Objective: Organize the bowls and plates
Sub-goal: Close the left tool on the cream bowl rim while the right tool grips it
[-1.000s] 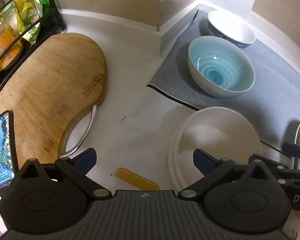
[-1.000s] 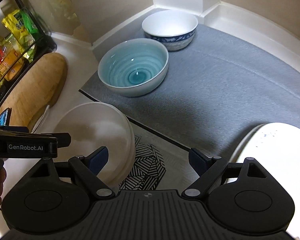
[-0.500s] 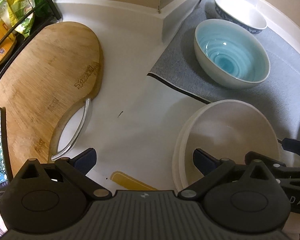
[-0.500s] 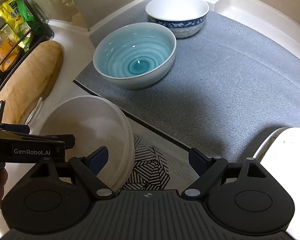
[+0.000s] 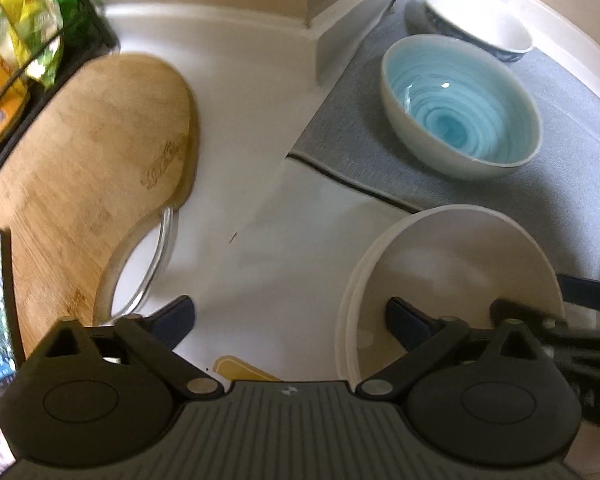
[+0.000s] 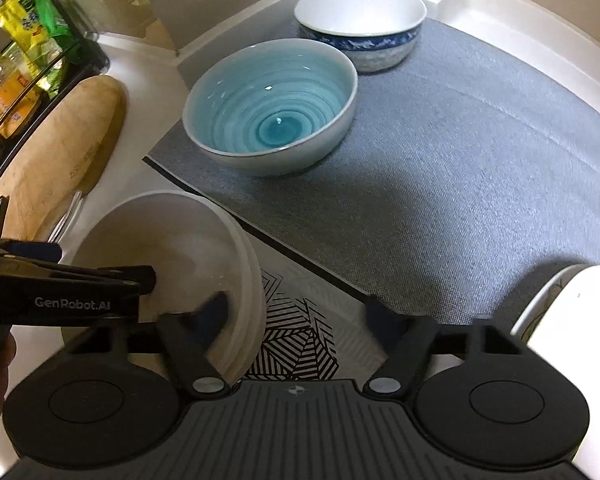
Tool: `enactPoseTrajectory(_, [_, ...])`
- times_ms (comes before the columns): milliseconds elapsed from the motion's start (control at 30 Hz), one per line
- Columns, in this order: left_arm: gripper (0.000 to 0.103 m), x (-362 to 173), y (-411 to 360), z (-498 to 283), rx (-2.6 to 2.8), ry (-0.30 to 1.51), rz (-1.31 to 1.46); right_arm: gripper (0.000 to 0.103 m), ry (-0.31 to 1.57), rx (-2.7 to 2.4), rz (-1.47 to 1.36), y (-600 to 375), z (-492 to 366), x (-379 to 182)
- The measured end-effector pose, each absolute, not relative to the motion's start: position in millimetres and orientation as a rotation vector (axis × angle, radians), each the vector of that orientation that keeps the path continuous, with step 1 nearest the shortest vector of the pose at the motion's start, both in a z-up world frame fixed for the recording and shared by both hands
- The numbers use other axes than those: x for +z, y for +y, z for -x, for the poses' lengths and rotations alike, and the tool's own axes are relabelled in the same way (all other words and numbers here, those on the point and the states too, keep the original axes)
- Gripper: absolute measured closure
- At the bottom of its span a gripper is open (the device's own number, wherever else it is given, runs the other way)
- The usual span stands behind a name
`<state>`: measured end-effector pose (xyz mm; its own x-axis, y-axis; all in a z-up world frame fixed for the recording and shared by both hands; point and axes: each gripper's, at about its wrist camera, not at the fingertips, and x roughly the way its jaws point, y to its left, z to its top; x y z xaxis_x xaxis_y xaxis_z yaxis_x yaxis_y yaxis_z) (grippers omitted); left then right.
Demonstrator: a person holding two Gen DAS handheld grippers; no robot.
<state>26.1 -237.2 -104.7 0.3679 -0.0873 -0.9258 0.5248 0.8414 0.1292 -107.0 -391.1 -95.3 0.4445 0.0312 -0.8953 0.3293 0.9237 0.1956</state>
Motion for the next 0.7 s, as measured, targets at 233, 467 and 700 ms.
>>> enactPoseTrajectory(233, [0.094,-95.8,-242.9,-19.5,-0.535,1.167,-0.351,0.090,1.084,-0.138,-0.395,-386.4,104.9,-88.0])
enactPoseTrajectory(467, [0.095,-85.5,-242.2,-14.1,-0.549,1.150,-0.335,0.090,1.058,-0.141,-0.391,-385.6,109.6,-76.8])
enactPoseTrajectory(700, [0.095,-54.9,-250.5,1.3,-0.620,1.100,-0.330,0.090,0.999,-0.180,-0.384,-393.1,130.5,-50.5])
